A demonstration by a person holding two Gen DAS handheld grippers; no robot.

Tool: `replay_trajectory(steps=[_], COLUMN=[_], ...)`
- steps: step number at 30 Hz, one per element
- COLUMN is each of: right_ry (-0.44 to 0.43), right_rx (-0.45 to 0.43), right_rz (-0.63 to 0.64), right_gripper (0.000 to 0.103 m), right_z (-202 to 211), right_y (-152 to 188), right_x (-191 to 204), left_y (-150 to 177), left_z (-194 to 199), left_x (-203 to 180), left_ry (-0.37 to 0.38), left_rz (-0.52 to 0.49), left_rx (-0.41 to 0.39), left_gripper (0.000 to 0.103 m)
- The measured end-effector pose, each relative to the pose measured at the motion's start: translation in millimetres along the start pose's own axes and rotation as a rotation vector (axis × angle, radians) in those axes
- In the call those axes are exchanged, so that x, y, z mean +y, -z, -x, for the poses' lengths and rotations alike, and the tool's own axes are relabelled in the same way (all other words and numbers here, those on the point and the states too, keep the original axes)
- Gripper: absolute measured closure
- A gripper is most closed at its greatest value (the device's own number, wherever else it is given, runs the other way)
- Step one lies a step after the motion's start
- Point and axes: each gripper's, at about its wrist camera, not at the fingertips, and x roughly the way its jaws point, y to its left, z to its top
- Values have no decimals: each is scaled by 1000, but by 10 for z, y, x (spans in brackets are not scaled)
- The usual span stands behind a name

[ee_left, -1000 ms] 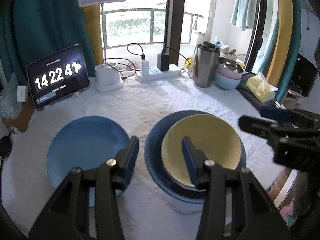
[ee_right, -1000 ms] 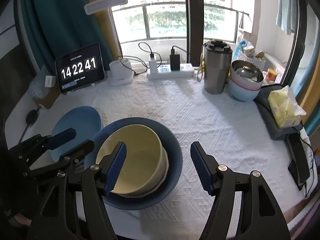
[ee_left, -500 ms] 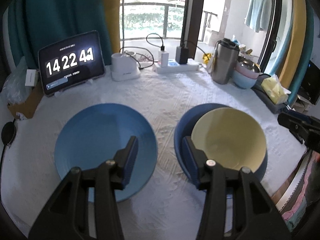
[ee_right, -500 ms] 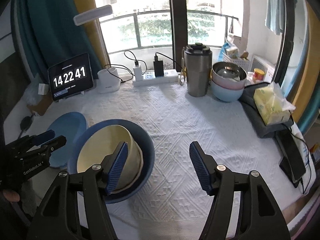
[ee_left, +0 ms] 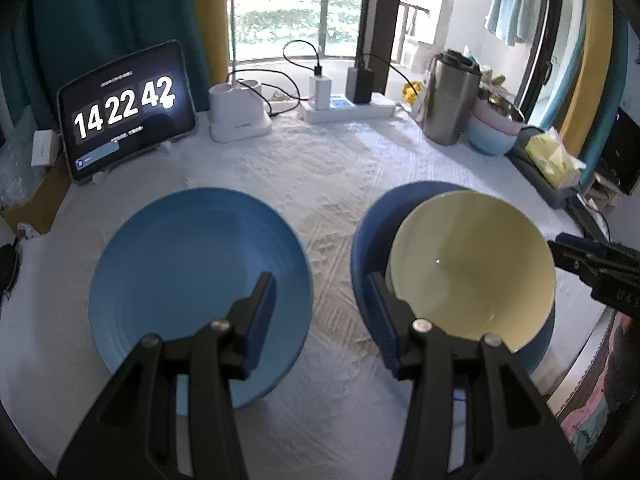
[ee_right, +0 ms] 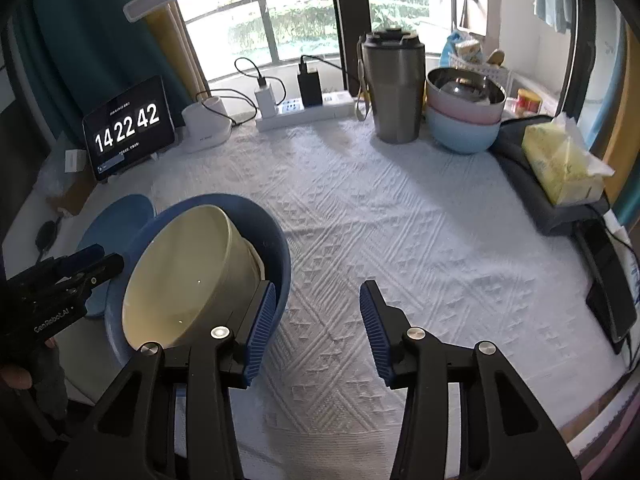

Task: Organize plates and bowls

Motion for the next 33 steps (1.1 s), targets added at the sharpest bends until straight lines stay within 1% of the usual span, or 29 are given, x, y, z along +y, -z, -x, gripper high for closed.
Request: replay_trajectory(steps=[7,14,19,21,23,24,25,26,28,30,33], right_ry=[-13,-35,-13,-6,-18,-28,-38,-45,-46,-44,-62], right_rx=[25,58,51,57,60,64,69,76,77,74,60], right_rz=[-8,-21,-39,-44,-58,-66,-76,-86,-91,-98,-133], right_gripper=[58,58,58,58,58,58,58,58,58,56,55], right_z=[-117,-261,-316,-353,-375,-391,-407,-419,-420,-428,-447], right_y=[-15,6,-5,-6,-7,-5,-4,-3,2,-3,14], right_x=[-11,7,5,14,-3,-17,-36,-49,-43,-52,-93], left_y=[24,26,2,-11,-30,-39,-51,-54,-56,-60,-80], left_z=[-105,-152,-160,-166,-175,-182,-190,-194,-198,-203,-219], left_x=[-84,-82,-128,-135,-118,-109,-106,-116,-163,-208,-183], left_ry=[-14,-8,-28,-29,-13,-3,13,22,19,21,56], left_rz=[-34,-47,-101,-132,-147,-150,-153,-154,-169,-181,-153], left_rx=[17,5,-3,1,11,17,21,23,21,16,22], left_gripper=[55,55,56,56,56,58,63,65,77,83,87])
